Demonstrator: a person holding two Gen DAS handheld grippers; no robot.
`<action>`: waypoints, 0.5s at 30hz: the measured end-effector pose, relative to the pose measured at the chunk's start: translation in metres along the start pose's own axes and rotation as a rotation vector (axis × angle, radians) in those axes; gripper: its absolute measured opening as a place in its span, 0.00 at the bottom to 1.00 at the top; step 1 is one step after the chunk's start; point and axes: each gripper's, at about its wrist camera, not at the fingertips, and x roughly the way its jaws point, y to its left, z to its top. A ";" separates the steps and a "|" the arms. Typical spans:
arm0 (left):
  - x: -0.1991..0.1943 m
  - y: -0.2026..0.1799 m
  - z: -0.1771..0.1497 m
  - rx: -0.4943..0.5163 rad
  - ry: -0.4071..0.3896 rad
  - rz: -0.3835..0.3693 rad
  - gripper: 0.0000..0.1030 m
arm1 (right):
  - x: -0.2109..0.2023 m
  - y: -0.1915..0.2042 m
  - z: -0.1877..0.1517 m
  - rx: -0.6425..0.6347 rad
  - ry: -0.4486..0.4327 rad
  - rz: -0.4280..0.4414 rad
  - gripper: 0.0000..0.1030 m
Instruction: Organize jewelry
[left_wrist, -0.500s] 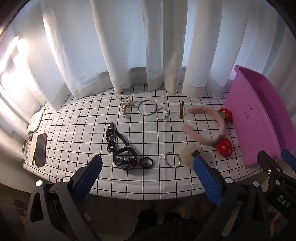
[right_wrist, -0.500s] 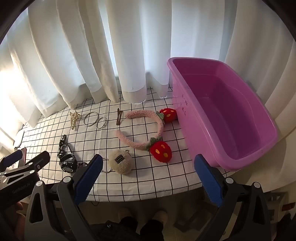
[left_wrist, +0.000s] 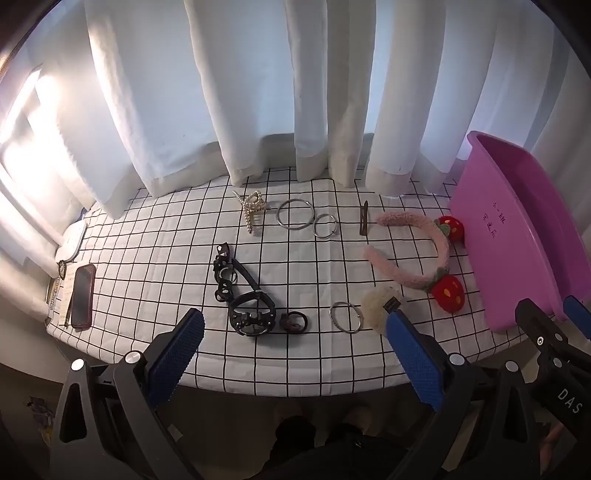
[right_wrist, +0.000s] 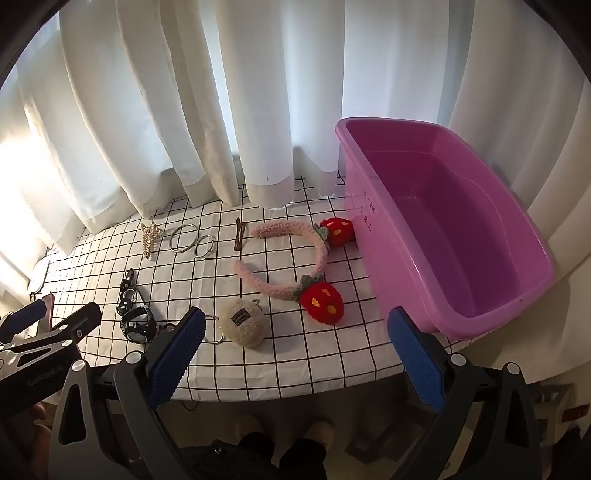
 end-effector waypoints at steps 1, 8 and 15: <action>0.000 0.000 0.000 0.000 -0.001 0.000 0.94 | 0.000 0.000 0.000 0.000 0.000 -0.001 0.92; -0.001 0.000 0.000 -0.001 -0.003 0.000 0.94 | -0.001 0.000 0.000 0.000 -0.002 0.001 0.92; -0.002 0.002 -0.001 -0.002 -0.004 -0.002 0.94 | -0.002 -0.002 -0.001 0.003 0.000 0.001 0.92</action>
